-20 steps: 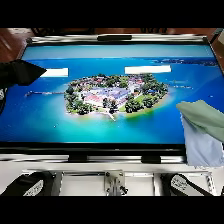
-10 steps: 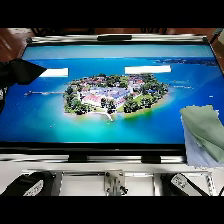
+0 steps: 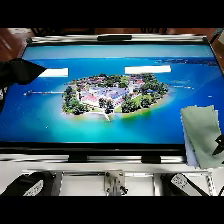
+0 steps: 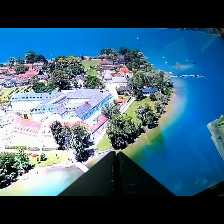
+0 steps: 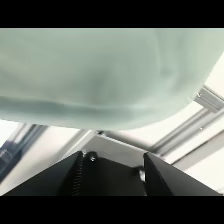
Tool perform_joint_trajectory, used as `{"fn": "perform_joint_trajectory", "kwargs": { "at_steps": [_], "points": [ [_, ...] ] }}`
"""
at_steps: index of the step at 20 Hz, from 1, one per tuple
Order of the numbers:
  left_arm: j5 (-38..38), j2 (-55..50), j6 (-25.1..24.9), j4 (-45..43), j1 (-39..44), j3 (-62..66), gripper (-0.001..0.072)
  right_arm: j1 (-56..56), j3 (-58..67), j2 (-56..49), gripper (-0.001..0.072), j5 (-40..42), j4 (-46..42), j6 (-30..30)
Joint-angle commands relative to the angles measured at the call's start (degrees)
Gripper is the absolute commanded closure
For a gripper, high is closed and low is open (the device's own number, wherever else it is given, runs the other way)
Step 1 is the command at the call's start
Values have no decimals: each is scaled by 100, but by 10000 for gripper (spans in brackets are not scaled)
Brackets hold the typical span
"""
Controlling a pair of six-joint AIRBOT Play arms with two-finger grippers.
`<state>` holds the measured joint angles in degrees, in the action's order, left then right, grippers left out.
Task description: Fold the shirts.
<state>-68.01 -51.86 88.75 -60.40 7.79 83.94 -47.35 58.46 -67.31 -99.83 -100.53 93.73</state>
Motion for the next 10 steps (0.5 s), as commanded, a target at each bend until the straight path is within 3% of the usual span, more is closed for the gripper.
{"fn": "perform_joint_trajectory", "kwargs": {
  "at_steps": [1, 2, 5, 8, 10],
  "points": [
    [2, -17, 2, -2, -2, 2, 672, -4, 201, 33, 205, -726, -828, -372],
    [4, -33, 0, -4, -2, 2, 672, -4, 442, 111, 206, -726, -1207, -234],
    [2, -177, -92, -11, 2, 2, 673, 24, 1576, 247, 206, -396, -1016, -229],
    [-2, -629, -284, -415, 11, 26, 675, 546, 2916, 249, 206, 1305, 463, -225],
    [-92, -1172, -278, -1353, 125, 205, 675, 1563, 3152, 249, 206, 2406, 1054, -267]
  ]
}}
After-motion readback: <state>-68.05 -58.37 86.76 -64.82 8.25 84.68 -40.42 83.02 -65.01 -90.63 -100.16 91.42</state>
